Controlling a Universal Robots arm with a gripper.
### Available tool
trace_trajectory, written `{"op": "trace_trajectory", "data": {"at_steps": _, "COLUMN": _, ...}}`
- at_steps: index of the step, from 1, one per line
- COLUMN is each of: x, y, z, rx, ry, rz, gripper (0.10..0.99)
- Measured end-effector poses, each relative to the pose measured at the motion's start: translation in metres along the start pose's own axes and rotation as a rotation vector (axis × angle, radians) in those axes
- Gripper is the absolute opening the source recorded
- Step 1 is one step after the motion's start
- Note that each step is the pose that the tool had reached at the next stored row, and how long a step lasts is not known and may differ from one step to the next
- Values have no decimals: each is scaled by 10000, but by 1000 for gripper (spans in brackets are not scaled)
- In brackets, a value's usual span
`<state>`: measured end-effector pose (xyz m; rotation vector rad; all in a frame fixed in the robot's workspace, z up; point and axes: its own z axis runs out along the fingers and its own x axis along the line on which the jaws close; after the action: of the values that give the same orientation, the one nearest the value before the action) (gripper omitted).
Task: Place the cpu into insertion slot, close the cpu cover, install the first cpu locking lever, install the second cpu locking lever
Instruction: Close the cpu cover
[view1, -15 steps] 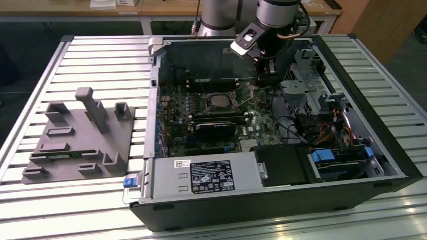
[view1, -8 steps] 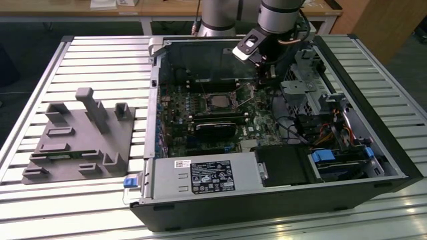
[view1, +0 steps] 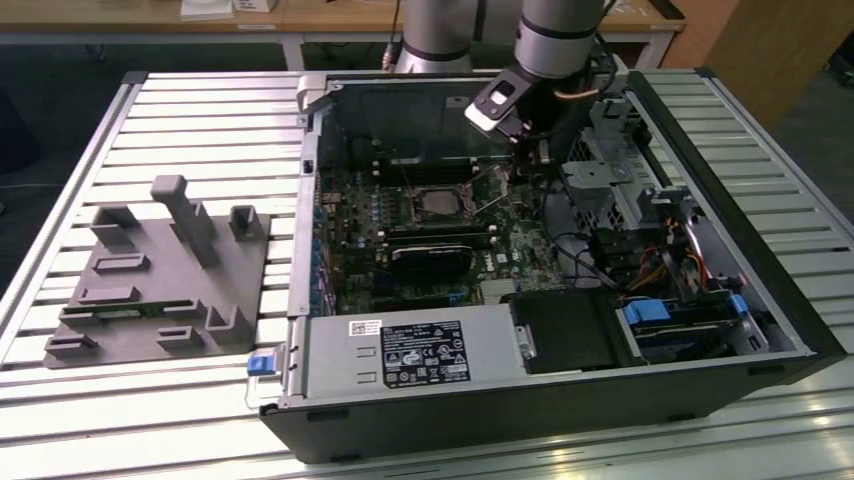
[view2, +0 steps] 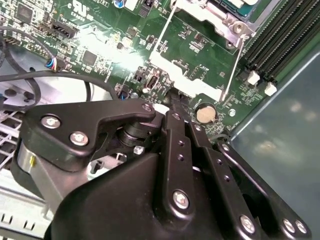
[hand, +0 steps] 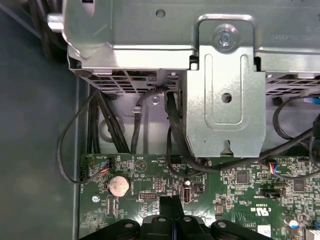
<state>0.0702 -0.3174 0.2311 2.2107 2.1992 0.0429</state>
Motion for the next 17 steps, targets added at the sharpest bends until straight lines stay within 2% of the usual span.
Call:
{"op": "trace_trajectory", "data": {"at_steps": 7, "x": 0, "y": 0, "z": 19, "rx": 6, "ry": -1, "rz": 0, "gripper": 106}}
{"op": "trace_trajectory", "data": {"at_steps": 8, "x": 0, "y": 1, "z": 20, "rx": 46, "ry": 2, "rz": -2, "gripper": 106}}
{"op": "trace_trajectory", "data": {"at_steps": 9, "x": 0, "y": 2, "z": 21, "rx": 135, "ry": 1, "rz": -1, "gripper": 106}}
{"op": "trace_trajectory", "data": {"at_steps": 15, "x": 0, "y": 12, "z": 27, "rx": 864, "ry": -12, "rz": 2, "gripper": 106}}
{"op": "trace_trajectory", "data": {"at_steps": 16, "x": 0, "y": 13, "z": 27, "rx": 946, "ry": -13, "rz": 2, "gripper": 106}}
{"op": "trace_trajectory", "data": {"at_steps": 17, "x": 0, "y": 13, "z": 27, "rx": 982, "ry": -14, "rz": 2, "gripper": 106}}
